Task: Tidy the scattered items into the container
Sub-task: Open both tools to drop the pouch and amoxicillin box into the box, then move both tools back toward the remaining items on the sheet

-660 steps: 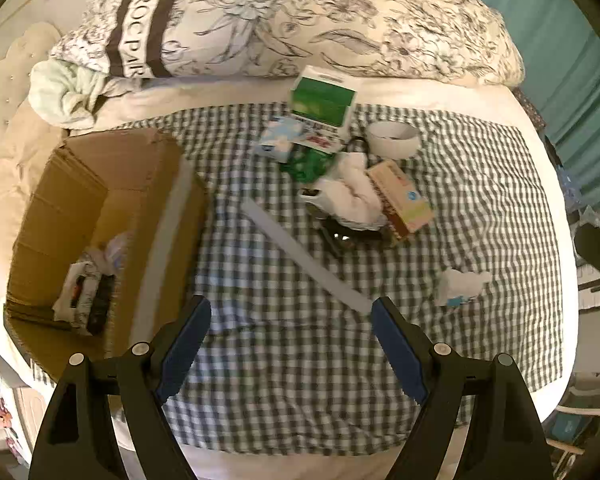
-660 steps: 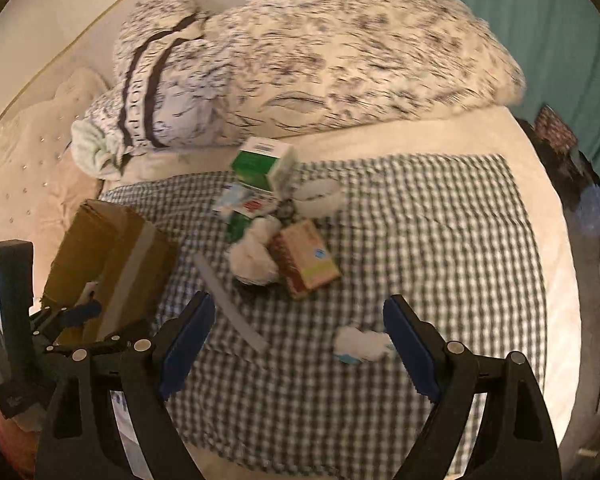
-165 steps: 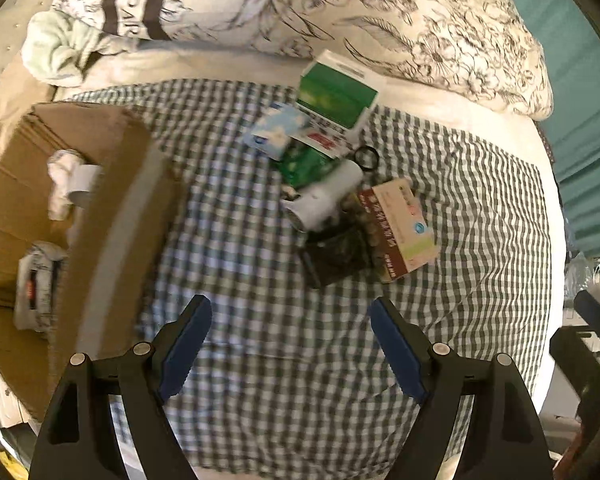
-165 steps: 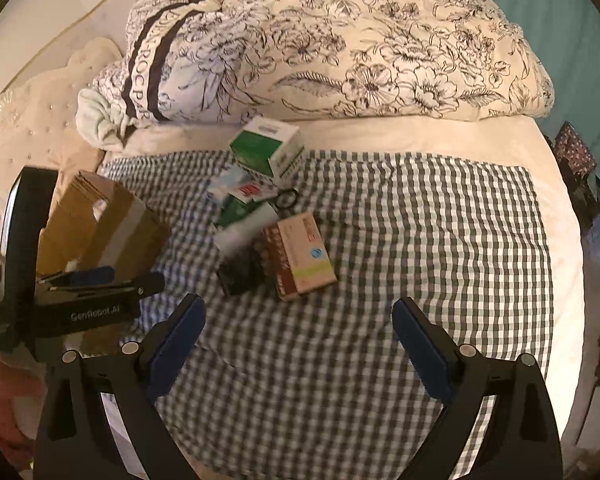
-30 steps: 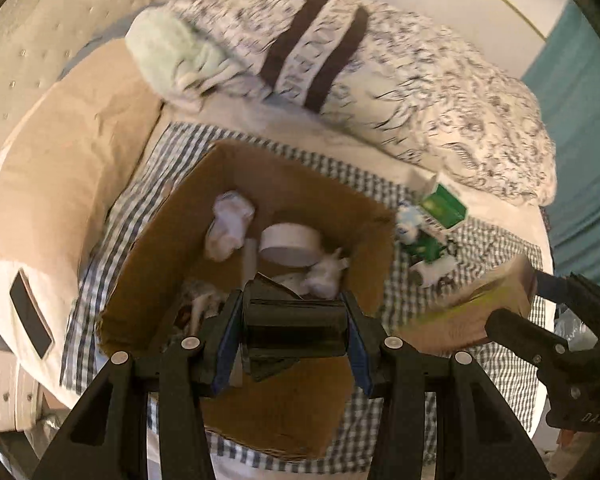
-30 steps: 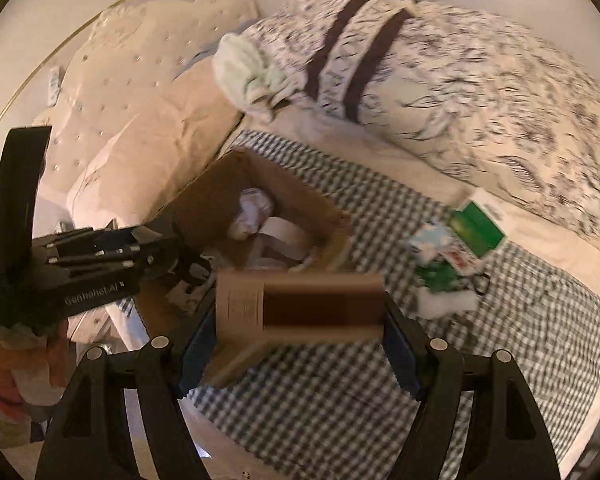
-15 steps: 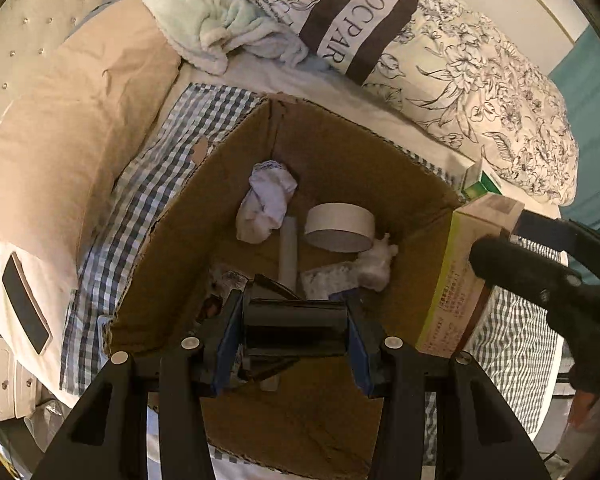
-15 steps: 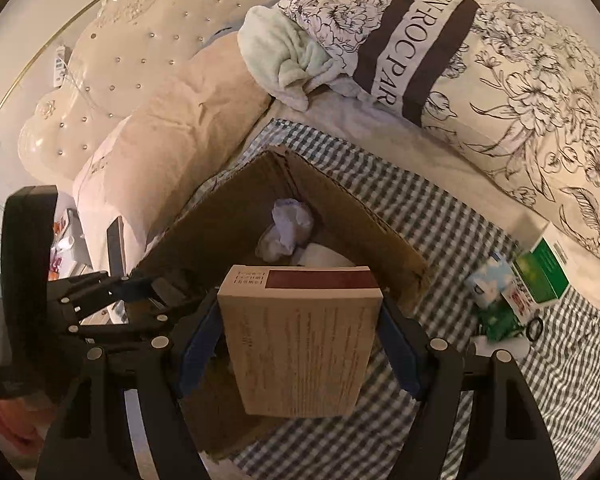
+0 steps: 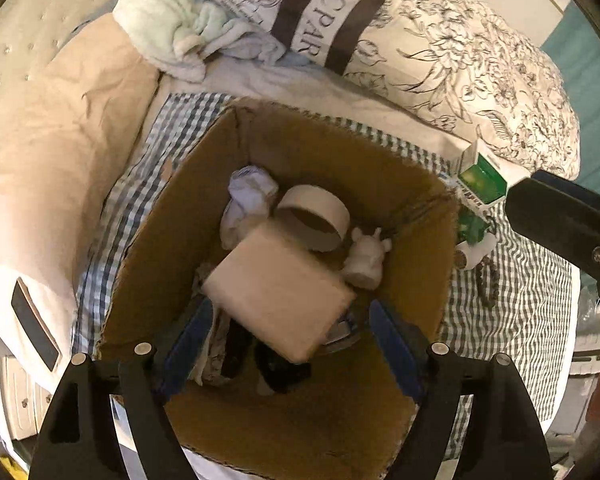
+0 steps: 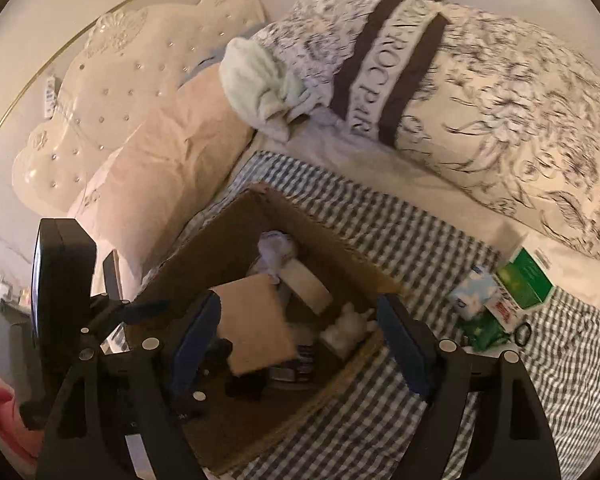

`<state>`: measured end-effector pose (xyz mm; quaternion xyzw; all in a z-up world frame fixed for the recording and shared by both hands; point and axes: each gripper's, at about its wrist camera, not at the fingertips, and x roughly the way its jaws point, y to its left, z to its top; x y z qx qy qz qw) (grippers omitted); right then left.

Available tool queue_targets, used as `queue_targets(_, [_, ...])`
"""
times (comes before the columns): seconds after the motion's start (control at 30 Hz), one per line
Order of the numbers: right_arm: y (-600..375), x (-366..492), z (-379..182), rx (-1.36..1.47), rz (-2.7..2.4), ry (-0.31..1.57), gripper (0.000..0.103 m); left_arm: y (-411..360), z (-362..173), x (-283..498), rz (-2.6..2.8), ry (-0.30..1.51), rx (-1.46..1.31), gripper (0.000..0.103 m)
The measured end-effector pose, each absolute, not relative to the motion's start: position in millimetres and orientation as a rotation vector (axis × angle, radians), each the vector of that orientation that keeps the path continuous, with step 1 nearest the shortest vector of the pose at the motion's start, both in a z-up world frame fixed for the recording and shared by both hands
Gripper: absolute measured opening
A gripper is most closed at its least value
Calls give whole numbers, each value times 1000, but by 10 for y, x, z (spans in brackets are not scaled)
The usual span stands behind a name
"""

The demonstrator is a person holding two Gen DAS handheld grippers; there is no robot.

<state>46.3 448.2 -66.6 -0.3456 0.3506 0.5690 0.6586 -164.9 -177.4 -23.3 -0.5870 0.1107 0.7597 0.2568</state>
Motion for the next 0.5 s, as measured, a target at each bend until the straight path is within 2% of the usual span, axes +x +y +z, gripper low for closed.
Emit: queue_targets(0.5, [3187, 1681, -195, -621, 1044, 803, 81, -675, 103, -850, 1976, 396, -1417, 84])
